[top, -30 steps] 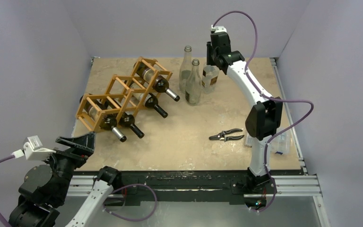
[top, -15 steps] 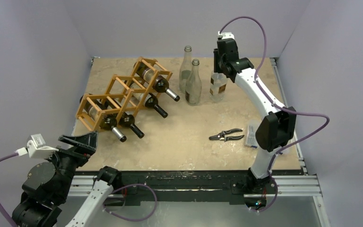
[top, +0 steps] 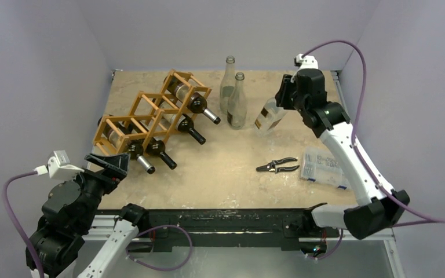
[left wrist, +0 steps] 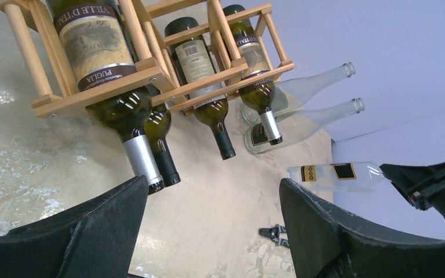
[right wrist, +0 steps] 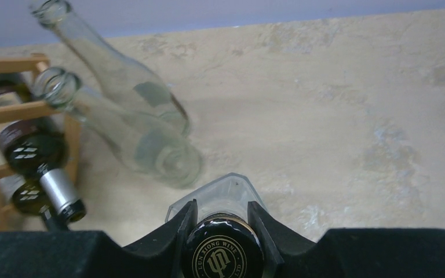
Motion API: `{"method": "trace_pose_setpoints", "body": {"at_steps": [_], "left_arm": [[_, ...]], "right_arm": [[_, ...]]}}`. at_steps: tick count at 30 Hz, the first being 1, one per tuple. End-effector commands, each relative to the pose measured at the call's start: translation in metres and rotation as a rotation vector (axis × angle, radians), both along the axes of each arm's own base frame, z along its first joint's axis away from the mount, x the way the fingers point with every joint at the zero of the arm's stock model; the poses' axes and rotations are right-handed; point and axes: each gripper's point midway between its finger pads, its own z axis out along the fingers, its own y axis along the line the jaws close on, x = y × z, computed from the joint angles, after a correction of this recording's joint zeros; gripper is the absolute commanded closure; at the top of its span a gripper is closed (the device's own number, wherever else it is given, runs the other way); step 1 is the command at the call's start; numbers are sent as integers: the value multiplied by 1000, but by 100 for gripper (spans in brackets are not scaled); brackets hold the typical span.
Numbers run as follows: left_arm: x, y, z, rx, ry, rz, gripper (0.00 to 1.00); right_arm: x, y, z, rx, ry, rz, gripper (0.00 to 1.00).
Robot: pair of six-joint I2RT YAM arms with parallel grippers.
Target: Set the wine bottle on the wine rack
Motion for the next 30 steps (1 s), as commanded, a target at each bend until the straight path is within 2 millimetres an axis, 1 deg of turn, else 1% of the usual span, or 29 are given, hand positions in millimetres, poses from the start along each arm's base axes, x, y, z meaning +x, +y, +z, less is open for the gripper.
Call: {"method": "trace_pose_setpoints", "body": {"at_steps": [1,4,5,8,10,11,13,14,16,17,20,23,24,25,28,30], "left_arm": [[16,-14,6,-5,-16,-45,17],[20,-18,5,-12,-1,-53,17],[22,-19,3,-18,3,-52,17],[30,-28,5,-43,-12,-84,17],[33,-36,9,-48,-19,-122,17],[33,-39,10,-42,-17,-136,17],[34,-41,11,-32,-10,-153,17],[34,-43,12,-31,-14,-161,17],[32,-47,16,-31,-42,-193,17],[31,-50,19,-32,-60,-212,15],[31,-57,24,-59,-131,-249,12],[34,-66,31,-136,-214,-275,8],[36,-70,34,-167,-242,-289,6],[37,-74,42,-197,-287,-304,5],[47,-82,48,-236,-354,-329,3],[55,-85,52,-242,-391,-331,1]], "right_arm": [[-32,37,64,300,-163,156,100],[-57,56,75,450,-162,249,100],[-71,67,86,516,-180,319,100],[-89,84,106,714,-215,406,100],[-106,102,122,829,-218,533,100],[-111,108,131,889,-218,582,100],[-119,115,147,978,-235,646,100],[-121,116,152,1013,-236,657,100],[-118,116,158,1077,-233,640,100],[-116,115,161,1123,-222,620,100],[-116,114,175,1240,-270,607,100],[-106,114,181,1351,-307,517,100],[-103,117,182,1392,-306,497,100],[-103,122,185,1433,-306,498,100],[-103,143,194,1552,-277,530,100],[-101,156,195,1634,-236,543,100]]}}
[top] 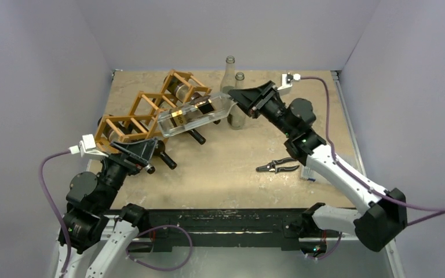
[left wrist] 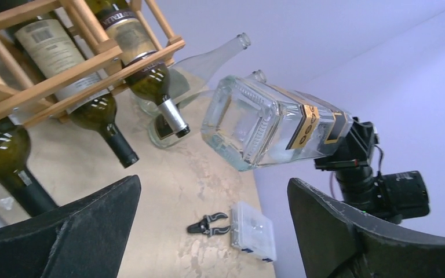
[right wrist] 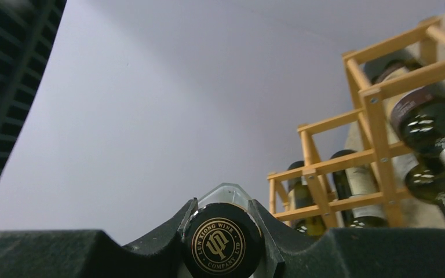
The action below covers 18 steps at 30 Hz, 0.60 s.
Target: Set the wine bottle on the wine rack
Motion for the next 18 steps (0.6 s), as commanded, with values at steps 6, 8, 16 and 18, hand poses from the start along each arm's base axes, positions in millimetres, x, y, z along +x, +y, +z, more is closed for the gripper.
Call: {"method": "trace_pose_setpoints", "body": {"at_steps": [6,8,16,18], "left_arm": [[25,-25,51,-151,-283,-82,0],[29,-24,50,-166,-300,-72,0],[42,-7,48,-236,-366,39,0],[44,-1,47,-245,-374,76,0]], "right_arm": [[-19,48,98,533,-19,189,100],[-21,63,99,570,2,223,100],[-24,94,105,710,45,276,100],[-23,100,103,744,61,287,100]]}}
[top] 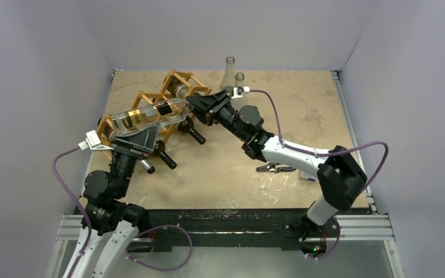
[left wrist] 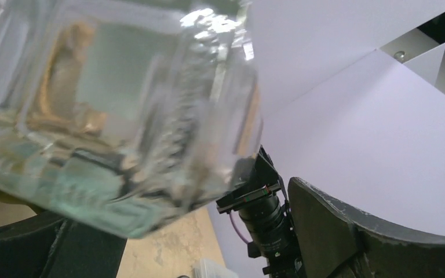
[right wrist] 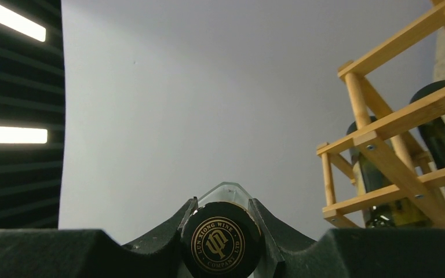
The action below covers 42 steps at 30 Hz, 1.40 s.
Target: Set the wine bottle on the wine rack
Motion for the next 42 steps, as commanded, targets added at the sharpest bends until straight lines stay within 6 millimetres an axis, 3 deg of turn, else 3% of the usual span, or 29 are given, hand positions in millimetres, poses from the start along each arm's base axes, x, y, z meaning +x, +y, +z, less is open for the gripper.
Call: {"method": "trace_pose_setpoints", "body": {"at_steps": [1,7,19,23,27,31,37,42], "left_arm": [[-1,19,27,-91,-121,90,0],[5,31,23,-127,-137,159,0],[12,31,65,-174,-371,185,3],[16,31,72,-181,-404,196,9],[16,26,81,-139,-434,184,8],[20,28,76,-152,-409,198,8],[20,33,76,-154,-400,222,34],[17,36,74,-174,-403,228,66]], "right_arm": [[-34,-38,144,501,-154,42,100],[-37,-27,151,540,-140,87,100],[-46,-20,149,567,-107,137,100],[-48,-16,149,582,-99,159,100],[-51,-12,150,597,-101,191,100],[-55,-9,148,604,-91,211,100],[-61,-1,149,584,-101,242,100],[-68,8,141,559,-98,280,98]]}}
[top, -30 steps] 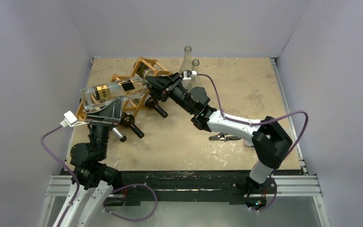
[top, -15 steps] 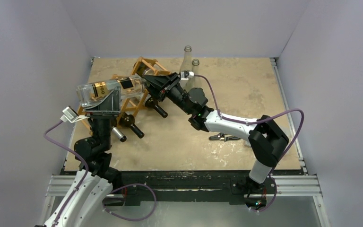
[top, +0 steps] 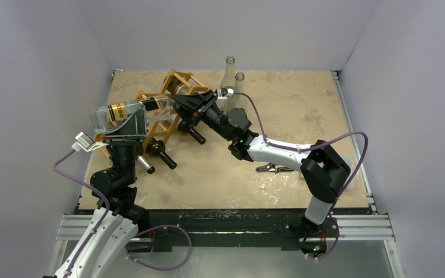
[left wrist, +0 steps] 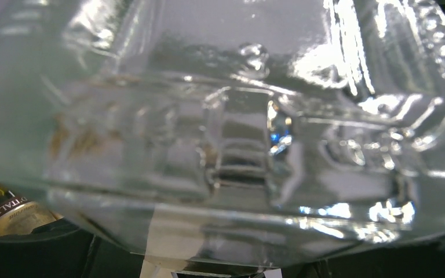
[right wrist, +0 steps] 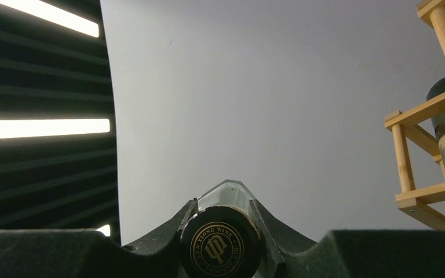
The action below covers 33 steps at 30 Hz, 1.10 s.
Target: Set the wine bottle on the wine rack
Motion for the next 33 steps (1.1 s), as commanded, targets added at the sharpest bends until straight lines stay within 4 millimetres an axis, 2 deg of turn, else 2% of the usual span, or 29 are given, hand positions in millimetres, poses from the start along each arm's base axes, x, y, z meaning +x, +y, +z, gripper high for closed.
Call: {"method": "trace_pose_setpoints", "body": {"at_steps": [1,3,5,7,12,17,20,23,28,30,33], "left_arm": [[-13,7,18,-54,-68,-1,75],[-14,7,17,-59,-71,-10,93],[-16,7,17,-71,-70,-20,100],[-18,8,17,-79,-76,-25,100],[-21,12,14,-133,-69,-38,100],[-24,17,11,-166,-15,-39,100],[-25,20,8,-189,12,-39,100],[-29,23,10,-200,22,-33,100],[-29,27,3,-208,107,-23,100],[-28,27,-6,-198,172,-21,100],[-31,28,-12,-187,218,-13,100]], "right_arm": [[-49,-36,109,338,-140,125,95],[-50,-35,101,327,-133,130,87],[-52,-37,92,320,-126,132,80],[-55,-40,85,310,-127,133,72],[-65,-45,71,260,-158,134,42],[-79,-46,40,182,-178,165,22],[-88,-50,14,139,-167,187,15],[-101,-59,0,106,-197,198,5],[-116,-71,-36,-55,-263,168,2],[-119,-73,-55,-173,-298,150,2],[-116,-72,-90,-438,-365,118,1]]}}
